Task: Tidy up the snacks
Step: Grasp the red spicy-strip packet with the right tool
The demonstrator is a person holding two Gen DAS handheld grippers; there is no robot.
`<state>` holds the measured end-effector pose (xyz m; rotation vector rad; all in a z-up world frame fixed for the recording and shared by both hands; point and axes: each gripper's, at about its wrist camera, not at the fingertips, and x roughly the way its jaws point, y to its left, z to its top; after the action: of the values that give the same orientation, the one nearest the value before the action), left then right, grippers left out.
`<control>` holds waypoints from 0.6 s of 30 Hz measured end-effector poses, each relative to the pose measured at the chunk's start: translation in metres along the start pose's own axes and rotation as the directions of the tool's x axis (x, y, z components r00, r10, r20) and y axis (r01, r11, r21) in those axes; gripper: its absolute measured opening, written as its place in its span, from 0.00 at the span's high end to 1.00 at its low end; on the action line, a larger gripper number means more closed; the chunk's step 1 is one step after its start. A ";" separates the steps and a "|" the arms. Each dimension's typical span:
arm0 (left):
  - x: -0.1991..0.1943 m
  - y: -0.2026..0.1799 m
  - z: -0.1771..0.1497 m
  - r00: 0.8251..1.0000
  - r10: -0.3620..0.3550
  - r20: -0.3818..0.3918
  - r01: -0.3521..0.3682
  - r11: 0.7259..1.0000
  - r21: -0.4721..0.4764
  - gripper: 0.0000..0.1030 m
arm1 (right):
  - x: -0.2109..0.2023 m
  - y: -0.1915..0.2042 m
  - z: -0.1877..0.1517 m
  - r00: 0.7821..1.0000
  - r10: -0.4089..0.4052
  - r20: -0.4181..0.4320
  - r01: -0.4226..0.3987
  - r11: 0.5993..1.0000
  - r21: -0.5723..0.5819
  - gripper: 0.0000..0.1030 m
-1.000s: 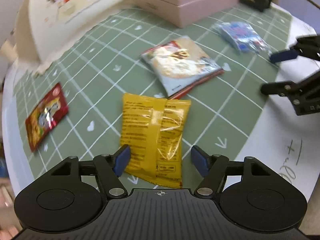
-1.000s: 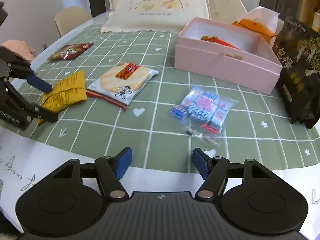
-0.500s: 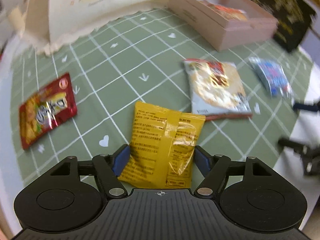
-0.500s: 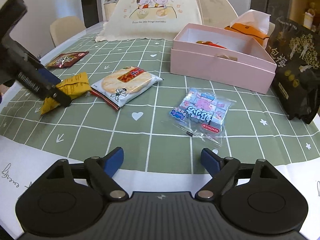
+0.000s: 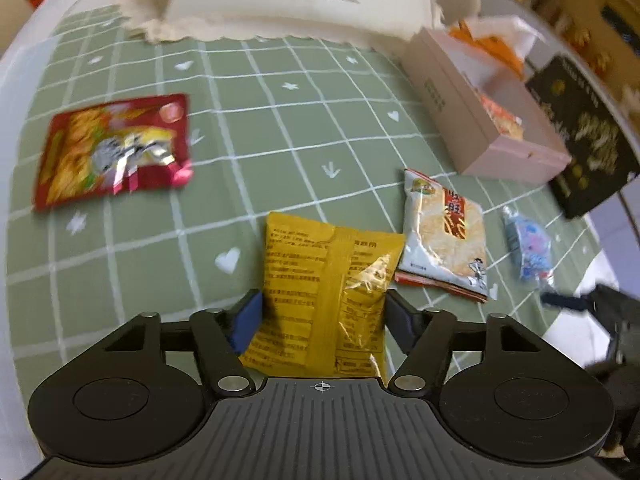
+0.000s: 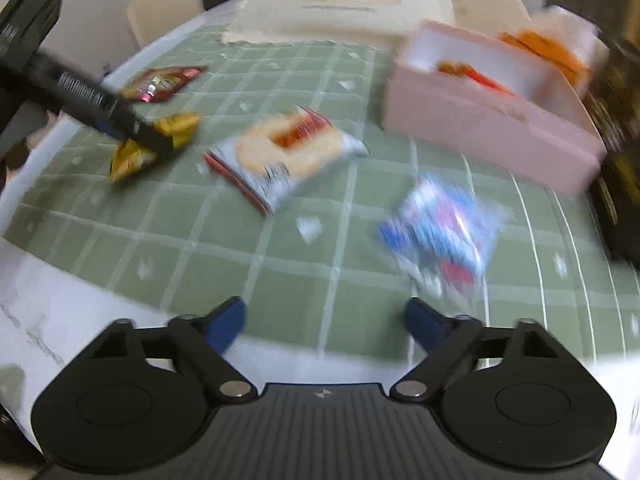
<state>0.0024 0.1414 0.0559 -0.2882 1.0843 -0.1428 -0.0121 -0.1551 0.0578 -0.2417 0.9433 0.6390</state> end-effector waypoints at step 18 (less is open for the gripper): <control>-0.083 0.115 -0.058 0.981 0.148 0.126 -0.090 0.921 -0.380 0.43 | 0.167 0.256 0.228 0.937 0.343 -0.062 -0.340 0.860 -0.381 0.17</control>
<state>-0.0906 0.2626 0.0672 -0.5654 0.9685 0.1965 0.0569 0.2192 0.0736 -0.4273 0.8516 1.1596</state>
